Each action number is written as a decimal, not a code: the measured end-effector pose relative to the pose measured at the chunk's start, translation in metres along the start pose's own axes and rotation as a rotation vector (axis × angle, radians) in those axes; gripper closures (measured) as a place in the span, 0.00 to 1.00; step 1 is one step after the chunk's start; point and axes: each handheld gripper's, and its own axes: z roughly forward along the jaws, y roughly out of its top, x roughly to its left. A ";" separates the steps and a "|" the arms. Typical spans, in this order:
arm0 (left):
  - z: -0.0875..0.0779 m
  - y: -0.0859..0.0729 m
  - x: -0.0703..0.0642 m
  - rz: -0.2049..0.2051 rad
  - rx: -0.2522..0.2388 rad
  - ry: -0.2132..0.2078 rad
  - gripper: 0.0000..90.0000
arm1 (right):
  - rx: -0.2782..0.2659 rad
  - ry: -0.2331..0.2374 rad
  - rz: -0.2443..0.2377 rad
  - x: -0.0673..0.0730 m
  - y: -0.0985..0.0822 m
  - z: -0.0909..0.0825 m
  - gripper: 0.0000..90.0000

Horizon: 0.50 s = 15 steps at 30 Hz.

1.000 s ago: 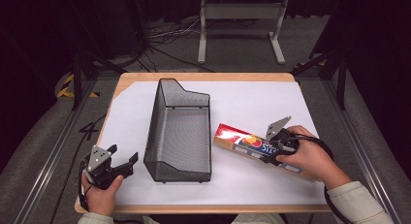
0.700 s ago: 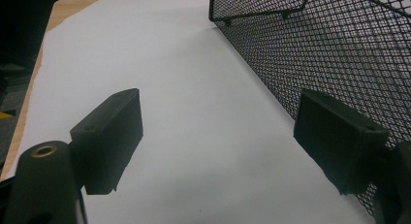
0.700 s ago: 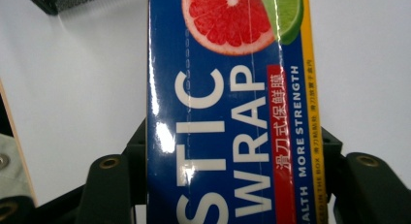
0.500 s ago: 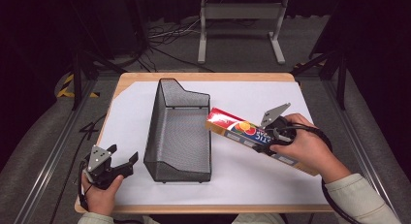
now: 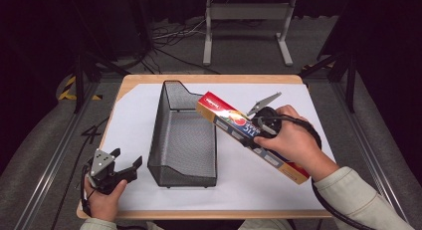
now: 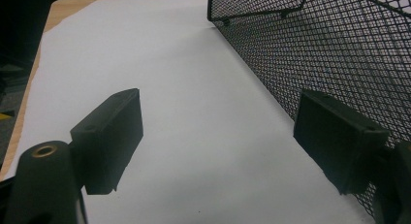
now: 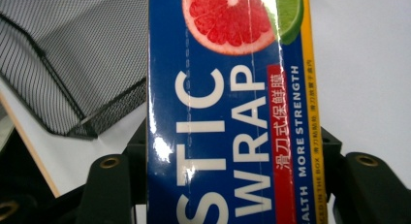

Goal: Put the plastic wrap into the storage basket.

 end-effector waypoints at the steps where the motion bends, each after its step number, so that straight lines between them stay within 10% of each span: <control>1: 0.000 0.000 0.000 0.000 0.000 0.000 0.21 | 0.000 0.000 0.000 0.000 0.000 0.000 0.45; 15: 0.000 0.000 0.000 0.006 -0.002 -0.004 0.21 | -0.011 -0.037 0.255 0.033 0.049 0.018 0.45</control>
